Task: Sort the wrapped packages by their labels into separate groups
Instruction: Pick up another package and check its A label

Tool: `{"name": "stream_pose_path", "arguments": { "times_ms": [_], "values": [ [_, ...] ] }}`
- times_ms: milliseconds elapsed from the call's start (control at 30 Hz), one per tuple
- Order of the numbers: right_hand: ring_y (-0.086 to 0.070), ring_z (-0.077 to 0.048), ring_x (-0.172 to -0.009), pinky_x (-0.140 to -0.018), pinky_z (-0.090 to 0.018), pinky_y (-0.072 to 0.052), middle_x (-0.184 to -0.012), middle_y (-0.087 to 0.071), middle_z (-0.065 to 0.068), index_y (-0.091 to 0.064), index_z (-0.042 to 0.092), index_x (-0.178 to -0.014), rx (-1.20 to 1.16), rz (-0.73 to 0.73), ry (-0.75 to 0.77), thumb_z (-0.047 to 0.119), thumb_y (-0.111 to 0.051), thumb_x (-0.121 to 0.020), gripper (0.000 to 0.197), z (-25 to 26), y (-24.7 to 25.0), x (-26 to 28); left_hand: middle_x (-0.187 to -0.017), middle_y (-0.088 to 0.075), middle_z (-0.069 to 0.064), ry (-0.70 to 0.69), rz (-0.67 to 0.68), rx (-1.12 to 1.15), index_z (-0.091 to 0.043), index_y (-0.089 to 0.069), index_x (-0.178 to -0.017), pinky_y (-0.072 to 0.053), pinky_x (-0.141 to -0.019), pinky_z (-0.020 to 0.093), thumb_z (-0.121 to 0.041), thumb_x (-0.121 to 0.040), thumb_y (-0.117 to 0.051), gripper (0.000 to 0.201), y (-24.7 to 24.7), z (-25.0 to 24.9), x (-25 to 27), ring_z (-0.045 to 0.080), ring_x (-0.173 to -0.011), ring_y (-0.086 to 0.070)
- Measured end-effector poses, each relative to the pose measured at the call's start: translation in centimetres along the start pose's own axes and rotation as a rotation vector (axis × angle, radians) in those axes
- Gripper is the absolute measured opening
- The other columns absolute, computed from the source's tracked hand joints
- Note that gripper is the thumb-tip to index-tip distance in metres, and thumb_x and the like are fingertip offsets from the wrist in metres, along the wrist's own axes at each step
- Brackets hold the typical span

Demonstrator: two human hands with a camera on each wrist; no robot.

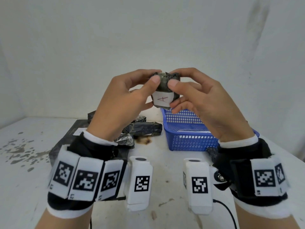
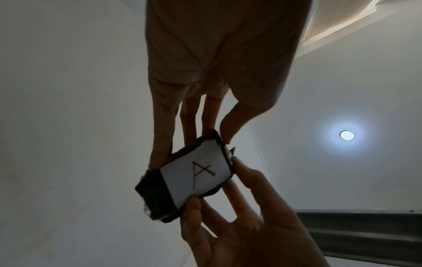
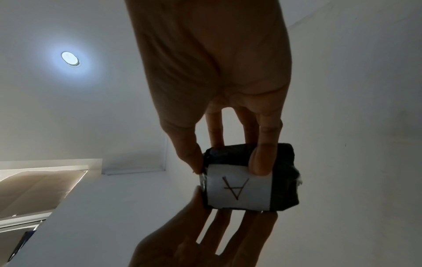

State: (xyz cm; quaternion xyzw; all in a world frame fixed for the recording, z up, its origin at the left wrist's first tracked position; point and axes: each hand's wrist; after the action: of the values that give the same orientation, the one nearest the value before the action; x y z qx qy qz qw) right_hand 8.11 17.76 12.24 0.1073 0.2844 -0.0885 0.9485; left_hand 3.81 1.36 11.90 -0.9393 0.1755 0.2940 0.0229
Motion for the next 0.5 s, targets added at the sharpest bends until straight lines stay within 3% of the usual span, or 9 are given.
{"name": "stream_pose_path", "arguments": {
  "times_ms": [100, 233, 333, 400, 500],
  "values": [
    [-0.066, -0.022, -0.068, -0.069, -0.03, -0.057, -0.09, -0.072, -0.013, -0.072, 0.025, -0.103, 0.012, 0.009, 0.006, 0.022, -0.072, -0.09, 0.014, -0.11, 0.12, -0.01, -0.103, -0.072, 0.006, -0.013, -0.026, -0.001, -0.015, -0.071, -0.103, -0.06, -0.081, 0.041, -0.014, -0.093, -0.062, 0.014, 0.0, 0.02, -0.07, 0.026, -0.097, -0.069],
    [-0.066, -0.022, -0.069, -0.07, -0.029, -0.057, -0.088, -0.073, -0.01, -0.072, 0.023, -0.105, 0.02, 0.022, 0.015, 0.02, -0.074, -0.088, 0.017, -0.13, 0.06, 0.01, -0.09, -0.071, 0.001, -0.034, -0.047, -0.027, -0.018, -0.071, -0.092, -0.06, -0.08, 0.044, -0.014, -0.092, -0.063, 0.009, -0.08, 0.06, -0.01, 0.019, -0.086, -0.069],
    [-0.067, -0.022, -0.069, -0.071, -0.03, -0.058, -0.088, -0.073, -0.008, -0.073, 0.024, -0.1, 0.03, 0.012, 0.027, 0.019, -0.073, -0.089, 0.012, -0.14, 0.11, -0.01, -0.092, -0.072, 0.007, -0.034, -0.052, -0.02, -0.016, -0.07, -0.089, -0.06, -0.081, 0.043, -0.02, -0.093, -0.063, 0.009, -0.21, 0.03, -0.01, 0.023, -0.091, -0.07],
    [-0.068, -0.024, -0.07, -0.075, -0.034, -0.06, -0.091, -0.073, -0.004, -0.073, 0.024, -0.095, 0.042, 0.017, 0.039, 0.014, -0.073, -0.089, 0.012, -0.16, 0.24, 0.1, -0.098, -0.072, 0.013, 0.003, -0.037, 0.024, -0.013, -0.068, -0.087, -0.06, -0.081, 0.041, -0.03, -0.094, -0.058, 0.021, -0.22, -0.07, 0.0, 0.026, -0.095, -0.071],
    [-0.07, -0.036, -0.084, -0.084, -0.046, -0.06, -0.1, -0.073, -0.003, -0.072, 0.025, -0.093, 0.109, 0.045, 0.063, 0.011, -0.075, -0.087, 0.015, -0.22, 0.14, 0.3, -0.093, -0.074, 0.01, 0.1, -0.01, 0.075, -0.014, -0.066, -0.084, -0.061, -0.073, 0.036, -0.037, -0.095, -0.053, 0.029, -0.11, -0.26, 0.01, 0.026, -0.084, -0.074]
  ]
}}
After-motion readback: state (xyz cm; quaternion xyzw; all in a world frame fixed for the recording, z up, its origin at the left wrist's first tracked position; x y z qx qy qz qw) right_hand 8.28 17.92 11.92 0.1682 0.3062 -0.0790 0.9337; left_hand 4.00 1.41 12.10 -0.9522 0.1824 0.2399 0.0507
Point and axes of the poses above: each hand's wrist, its own x-axis away from the middle knuckle, its own y-axis out of the back of the hand, z = x × y
